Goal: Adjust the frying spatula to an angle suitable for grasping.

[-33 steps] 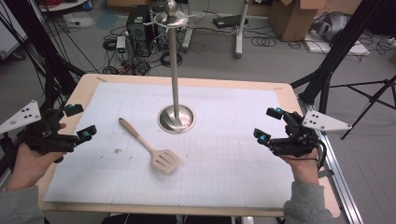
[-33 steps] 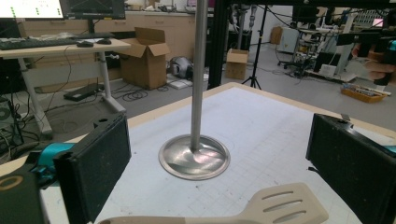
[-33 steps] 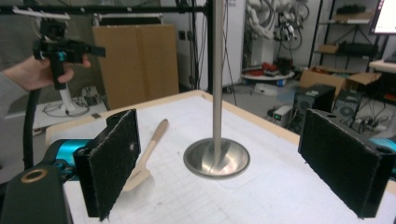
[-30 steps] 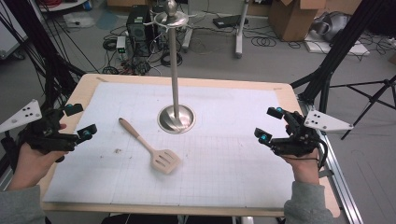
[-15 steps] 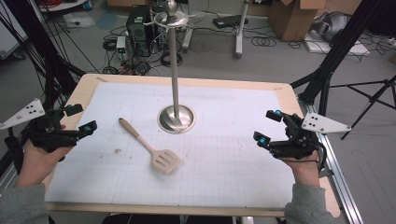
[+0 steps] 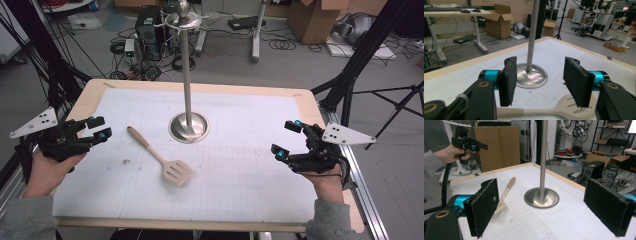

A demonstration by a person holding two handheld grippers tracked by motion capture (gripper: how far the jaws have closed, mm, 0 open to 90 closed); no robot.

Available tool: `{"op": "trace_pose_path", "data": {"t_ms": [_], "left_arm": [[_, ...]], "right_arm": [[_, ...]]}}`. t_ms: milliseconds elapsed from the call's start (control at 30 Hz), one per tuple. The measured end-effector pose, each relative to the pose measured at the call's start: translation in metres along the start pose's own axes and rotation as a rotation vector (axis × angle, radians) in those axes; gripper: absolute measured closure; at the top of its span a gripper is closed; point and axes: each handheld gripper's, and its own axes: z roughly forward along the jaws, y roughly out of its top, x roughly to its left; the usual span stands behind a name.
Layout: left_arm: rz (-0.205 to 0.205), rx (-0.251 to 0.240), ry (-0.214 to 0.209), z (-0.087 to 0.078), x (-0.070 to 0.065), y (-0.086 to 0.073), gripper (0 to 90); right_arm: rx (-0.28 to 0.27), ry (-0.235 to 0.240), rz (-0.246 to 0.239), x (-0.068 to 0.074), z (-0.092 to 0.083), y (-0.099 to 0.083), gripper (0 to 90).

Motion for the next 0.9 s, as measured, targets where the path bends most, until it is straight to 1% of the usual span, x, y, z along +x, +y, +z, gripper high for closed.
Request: {"op": "trace_pose_path", "data": {"t_ms": [33,67,100,133,167,267,367,400,433,467,500,533,633,700,833,867,900], "left_arm": [[-0.002,0.007,-0.006,0.001,0.000,-0.001,49.9],[0.000,0.010,-0.006,0.002,0.000,-0.001,49.9],[-0.004,0.010,-0.010,0.002,0.001,-0.002,53.7],[-0.006,0.010,-0.010,0.003,0.001,-0.002,55.2],[-0.007,0.010,-0.011,0.004,0.001,-0.003,57.6],[-0.001,0.021,-0.003,0.006,0.001,-0.004,63.9],[-0.015,0.039,-0.012,0.010,0.003,-0.007,68.6],[-0.015,0.039,-0.012,0.010,0.003,-0.007,70.8],[-0.011,0.042,-0.013,0.010,0.003,-0.008,70.8],[-0.007,0.047,-0.016,0.011,0.003,-0.008,73.7],[-0.002,0.054,-0.014,0.012,0.003,-0.009,78.5],[-0.001,0.055,-0.015,0.013,0.003,-0.009,78.5],[0.006,0.056,-0.016,0.015,0.003,-0.010,82.3],[0.006,0.060,-0.015,0.017,0.003,-0.011,82.3],[0.015,0.080,-0.019,0.024,0.003,-0.015,84.2],[0.016,0.082,-0.020,0.025,0.003,-0.016,86.4],[0.017,0.087,-0.021,0.027,0.003,-0.017,86.8]], "right_arm": [[0.007,0.004,0.004,0.001,0.000,-0.001,11.9],[0.007,0.004,0.004,0.001,0.000,-0.001,11.9],[0.008,0.006,0.005,0.001,-0.001,-0.001,11.9],[0.007,0.004,-0.004,0.001,-0.001,-0.001,11.9],[0.011,0.003,-0.002,0.002,-0.001,-0.001,11.9],[0.019,0.005,0.002,0.003,-0.002,-0.001,11.9],[0.038,-0.014,-0.005,0.003,-0.003,-0.002,11.9],[0.038,-0.014,-0.005,0.003,-0.003,-0.002,11.9],[0.038,-0.017,-0.007,0.003,-0.002,-0.003,11.9],[0.043,-0.016,-0.004,0.003,-0.002,-0.003,11.9],[0.044,-0.022,-0.006,0.004,-0.003,-0.004,11.9],[0.044,-0.022,-0.006,0.004,-0.003,-0.004,11.9],[0.048,-0.017,-0.004,0.004,-0.003,-0.005,11.9],[0.049,-0.016,-0.008,0.005,-0.004,-0.005,11.9],[0.054,-0.017,-0.007,0.005,-0.005,-0.006,11.9],[0.060,-0.021,0.002,0.005,-0.006,-0.007,11.9],[0.059,-0.022,0.002,0.005,-0.006,-0.007,11.9]]}}
